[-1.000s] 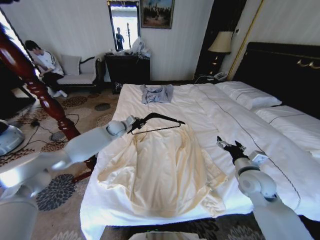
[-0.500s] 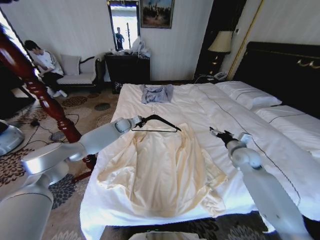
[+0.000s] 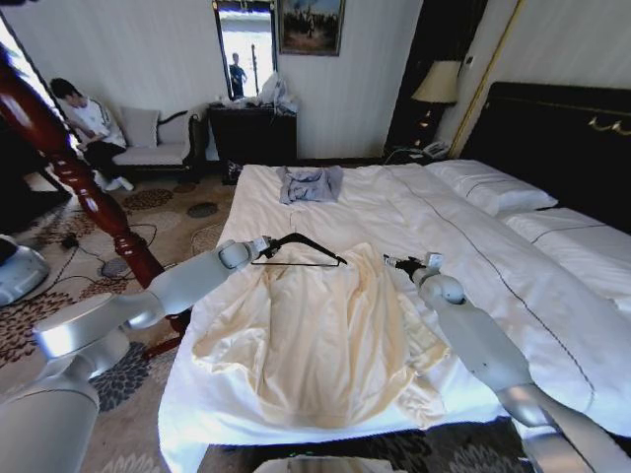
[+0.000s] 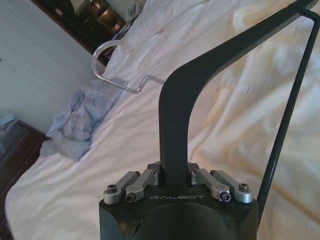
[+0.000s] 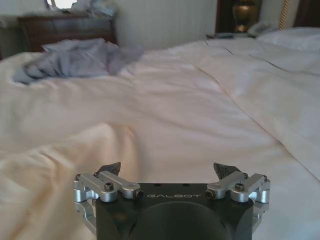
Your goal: Pick up the clothes from the bed and hang them on the clothes hanger.
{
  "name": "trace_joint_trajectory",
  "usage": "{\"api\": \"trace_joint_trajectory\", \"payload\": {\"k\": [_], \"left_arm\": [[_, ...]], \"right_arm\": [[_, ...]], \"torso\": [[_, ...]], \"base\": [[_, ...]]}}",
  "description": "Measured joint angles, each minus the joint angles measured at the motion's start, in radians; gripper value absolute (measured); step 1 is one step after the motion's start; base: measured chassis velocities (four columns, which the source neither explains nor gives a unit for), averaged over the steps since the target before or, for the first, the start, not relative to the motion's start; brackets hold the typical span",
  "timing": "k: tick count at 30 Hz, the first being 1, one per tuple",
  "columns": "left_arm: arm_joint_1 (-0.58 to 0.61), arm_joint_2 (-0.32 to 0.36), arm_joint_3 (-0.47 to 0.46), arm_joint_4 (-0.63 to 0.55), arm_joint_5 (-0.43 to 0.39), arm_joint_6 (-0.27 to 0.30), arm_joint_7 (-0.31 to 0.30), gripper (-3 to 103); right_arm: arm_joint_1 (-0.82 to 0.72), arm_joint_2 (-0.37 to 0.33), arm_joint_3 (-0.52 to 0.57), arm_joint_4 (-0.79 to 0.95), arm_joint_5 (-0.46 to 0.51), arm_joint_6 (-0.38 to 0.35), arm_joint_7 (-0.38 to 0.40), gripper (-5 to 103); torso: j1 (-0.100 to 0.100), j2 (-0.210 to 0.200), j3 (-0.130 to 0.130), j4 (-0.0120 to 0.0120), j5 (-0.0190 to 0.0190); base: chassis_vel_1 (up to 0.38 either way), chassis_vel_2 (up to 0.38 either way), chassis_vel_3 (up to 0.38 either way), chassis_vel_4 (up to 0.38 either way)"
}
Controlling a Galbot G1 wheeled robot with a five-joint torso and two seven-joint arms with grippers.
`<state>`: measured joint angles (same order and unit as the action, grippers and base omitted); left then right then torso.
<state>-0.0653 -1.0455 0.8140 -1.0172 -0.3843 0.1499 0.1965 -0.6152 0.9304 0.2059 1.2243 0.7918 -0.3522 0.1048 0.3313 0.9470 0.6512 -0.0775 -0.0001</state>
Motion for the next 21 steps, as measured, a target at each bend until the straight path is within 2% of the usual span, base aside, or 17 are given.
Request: {"api": "trace_joint_trajectory", "payload": {"k": [4, 12, 21], "left_arm": [[0.010, 0.002, -0.012, -0.013, 0.000, -0.003, 0.001, 23], [0.035, 0.034, -0.036, -0.039, 0.011, -0.002, 0.008, 23], [0.036, 0.042, -0.034, -0.080, -0.011, 0.016, 0.011, 23]], "right_arm": [[-0.002, 0.003, 0.014, -0.029, 0.009, 0.002, -0.006, 100], [-0.002, 0.033, 0.019, -0.028, 0.043, 0.011, -0.025, 100], [0.043, 0.069, -0.016, -0.118, 0.007, 0.020, -0.039, 100]], "torso": [[0.000, 0.000, 0.000, -0.0005, 0.0002], [0.000, 0.000, 0.000, 0.0007, -0.0001], [0.000, 0.000, 0.000, 0.0003, 0.0001]], "base": [[0.000, 0.000, 0.000, 0.000], [0.000, 0.000, 0.000, 0.000], [0.000, 0.000, 0.000, 0.000]]}}
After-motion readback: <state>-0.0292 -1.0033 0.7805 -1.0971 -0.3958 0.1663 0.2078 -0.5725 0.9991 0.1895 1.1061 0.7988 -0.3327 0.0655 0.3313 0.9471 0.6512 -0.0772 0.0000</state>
